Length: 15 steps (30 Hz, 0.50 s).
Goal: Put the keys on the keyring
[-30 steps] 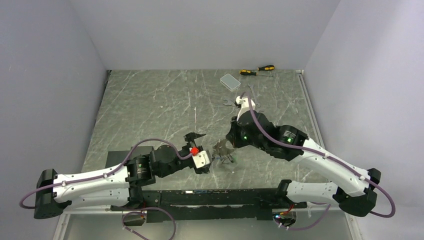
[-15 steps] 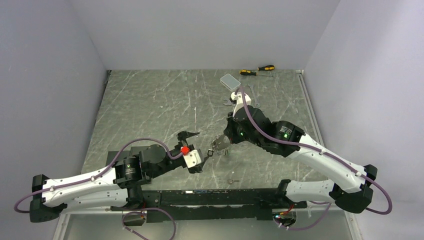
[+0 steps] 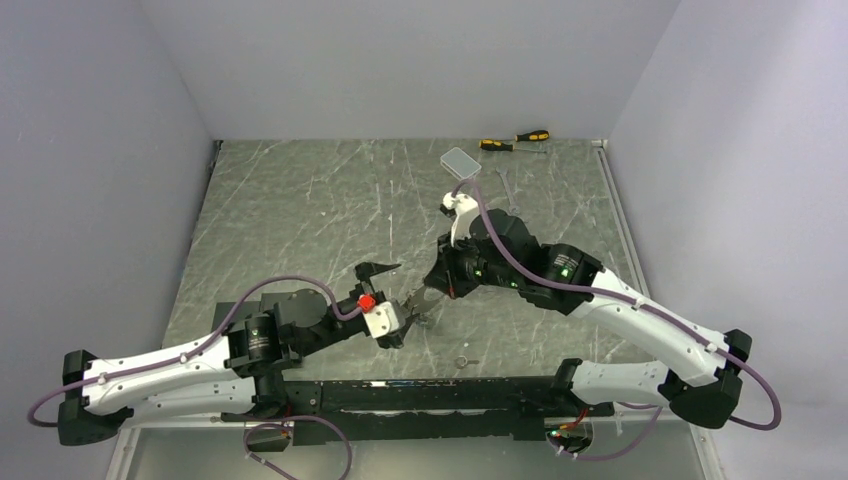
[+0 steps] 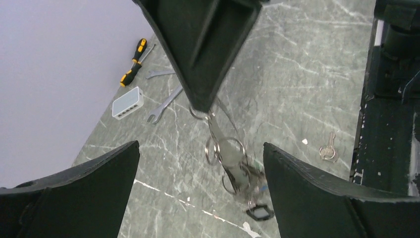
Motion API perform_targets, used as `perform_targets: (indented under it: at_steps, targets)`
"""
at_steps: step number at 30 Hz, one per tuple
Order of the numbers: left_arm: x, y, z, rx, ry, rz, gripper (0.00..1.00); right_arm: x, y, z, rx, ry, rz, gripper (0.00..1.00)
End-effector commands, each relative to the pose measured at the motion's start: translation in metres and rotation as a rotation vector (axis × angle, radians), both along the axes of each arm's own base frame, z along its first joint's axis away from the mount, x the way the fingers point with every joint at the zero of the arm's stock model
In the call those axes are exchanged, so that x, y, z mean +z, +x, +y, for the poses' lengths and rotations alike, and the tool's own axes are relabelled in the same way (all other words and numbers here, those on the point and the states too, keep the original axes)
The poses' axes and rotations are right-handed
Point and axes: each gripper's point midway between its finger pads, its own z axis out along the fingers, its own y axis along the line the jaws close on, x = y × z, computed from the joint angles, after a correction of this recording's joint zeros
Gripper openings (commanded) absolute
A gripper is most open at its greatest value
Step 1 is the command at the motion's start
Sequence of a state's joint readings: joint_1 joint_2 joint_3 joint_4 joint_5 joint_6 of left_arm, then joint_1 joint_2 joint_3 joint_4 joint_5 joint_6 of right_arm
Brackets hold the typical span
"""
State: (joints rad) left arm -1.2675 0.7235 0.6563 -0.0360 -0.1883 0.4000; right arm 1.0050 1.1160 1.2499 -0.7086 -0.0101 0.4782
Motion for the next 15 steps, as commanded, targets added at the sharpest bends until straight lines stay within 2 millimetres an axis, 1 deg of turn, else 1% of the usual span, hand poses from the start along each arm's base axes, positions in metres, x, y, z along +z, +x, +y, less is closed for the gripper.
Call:
perform_targets:
  at_steps: [1,2,4,7,8,9,11,15]
  targets:
    - [0.027,-0.008,-0.004,-0.040,-0.125,-0.012,0.99,0.033,-0.011,0.020,0.137,0.173,-0.091,0.00]
    - [0.029,-0.011,-0.004,-0.056,-0.134,-0.012,0.99,0.034,-0.013,0.021,0.159,0.190,-0.111,0.00]
    - [0.036,-0.024,-0.001,-0.125,-0.146,-0.018,0.97,0.038,-0.018,0.023,0.219,0.227,-0.177,0.00]
    - [0.051,-0.038,0.011,-0.177,-0.166,-0.001,0.94,0.039,-0.025,0.021,0.292,0.291,-0.305,0.00]
    - [0.055,-0.040,0.015,-0.182,-0.167,0.005,0.92,0.035,-0.025,0.021,0.300,0.319,-0.349,0.00]
    - [0.058,-0.042,0.019,-0.181,-0.170,0.019,0.88,0.042,-0.027,0.017,0.308,0.355,-0.400,0.00]
    - [0.061,-0.041,0.023,-0.162,-0.171,0.049,0.81,0.044,-0.031,0.013,0.324,0.401,-0.480,0.00]
    - [0.058,-0.043,0.019,-0.161,-0.174,0.110,0.70,0.056,-0.038,0.004,0.332,0.530,-0.651,0.00]
